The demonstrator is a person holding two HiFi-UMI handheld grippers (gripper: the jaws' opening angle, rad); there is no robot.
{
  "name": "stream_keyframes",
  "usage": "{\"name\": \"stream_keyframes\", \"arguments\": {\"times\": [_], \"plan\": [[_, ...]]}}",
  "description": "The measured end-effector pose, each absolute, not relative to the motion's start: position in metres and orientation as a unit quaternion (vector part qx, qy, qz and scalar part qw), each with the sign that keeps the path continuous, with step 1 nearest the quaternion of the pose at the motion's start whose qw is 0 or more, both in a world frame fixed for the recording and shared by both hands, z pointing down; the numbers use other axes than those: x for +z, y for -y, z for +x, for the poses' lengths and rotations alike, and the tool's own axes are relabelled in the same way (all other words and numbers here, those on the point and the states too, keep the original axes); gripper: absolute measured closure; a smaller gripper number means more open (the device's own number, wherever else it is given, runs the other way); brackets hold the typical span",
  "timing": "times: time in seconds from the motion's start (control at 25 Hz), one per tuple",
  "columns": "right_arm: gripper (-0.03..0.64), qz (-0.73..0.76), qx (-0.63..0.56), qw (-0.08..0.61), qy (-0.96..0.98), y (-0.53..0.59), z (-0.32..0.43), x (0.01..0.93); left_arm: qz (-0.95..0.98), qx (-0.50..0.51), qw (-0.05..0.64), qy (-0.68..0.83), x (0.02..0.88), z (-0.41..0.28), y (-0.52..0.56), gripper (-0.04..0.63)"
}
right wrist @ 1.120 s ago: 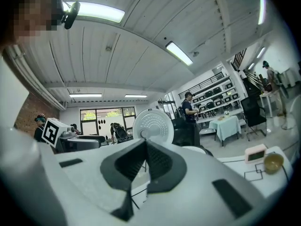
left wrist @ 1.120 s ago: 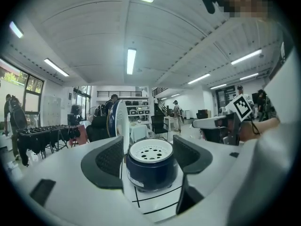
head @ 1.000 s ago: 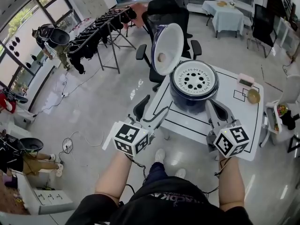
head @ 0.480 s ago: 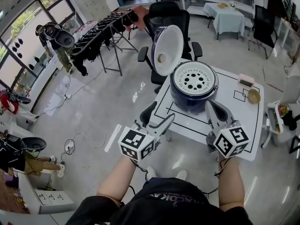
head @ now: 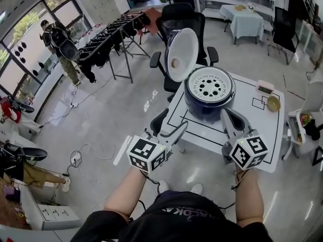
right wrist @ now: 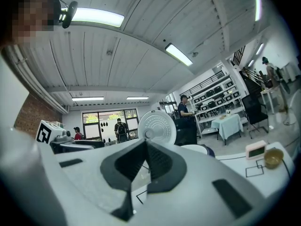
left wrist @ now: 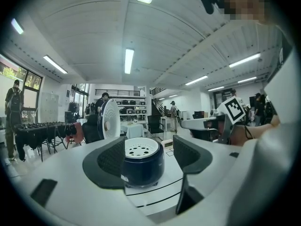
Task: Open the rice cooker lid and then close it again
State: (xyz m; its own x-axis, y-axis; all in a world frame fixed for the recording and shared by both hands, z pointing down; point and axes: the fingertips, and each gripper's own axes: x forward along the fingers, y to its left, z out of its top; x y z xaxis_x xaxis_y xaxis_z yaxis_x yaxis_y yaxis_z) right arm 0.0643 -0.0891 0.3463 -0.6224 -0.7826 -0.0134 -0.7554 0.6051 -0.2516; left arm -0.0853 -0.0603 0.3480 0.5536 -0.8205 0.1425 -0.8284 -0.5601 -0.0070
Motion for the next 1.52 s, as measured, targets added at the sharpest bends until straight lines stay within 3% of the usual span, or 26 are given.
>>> {"name": "stream_keyframes", "arguments": {"times": [0.88, 1.52], "plan": [[0.615, -0.452, -0.095, 0.044, -0.886, 0.098, 0.070, 0.333, 0.882, 0.013, 0.033, 0.470, 0.332, -0.102, 0.086, 0.276], [0.615, -0.479, -0.092, 0.050, -0.872, 0.193, 0.024, 0.321, 0.876, -0.010, 0.019, 0.481, 0.308, -0.183, 0.200, 0.281]]}}
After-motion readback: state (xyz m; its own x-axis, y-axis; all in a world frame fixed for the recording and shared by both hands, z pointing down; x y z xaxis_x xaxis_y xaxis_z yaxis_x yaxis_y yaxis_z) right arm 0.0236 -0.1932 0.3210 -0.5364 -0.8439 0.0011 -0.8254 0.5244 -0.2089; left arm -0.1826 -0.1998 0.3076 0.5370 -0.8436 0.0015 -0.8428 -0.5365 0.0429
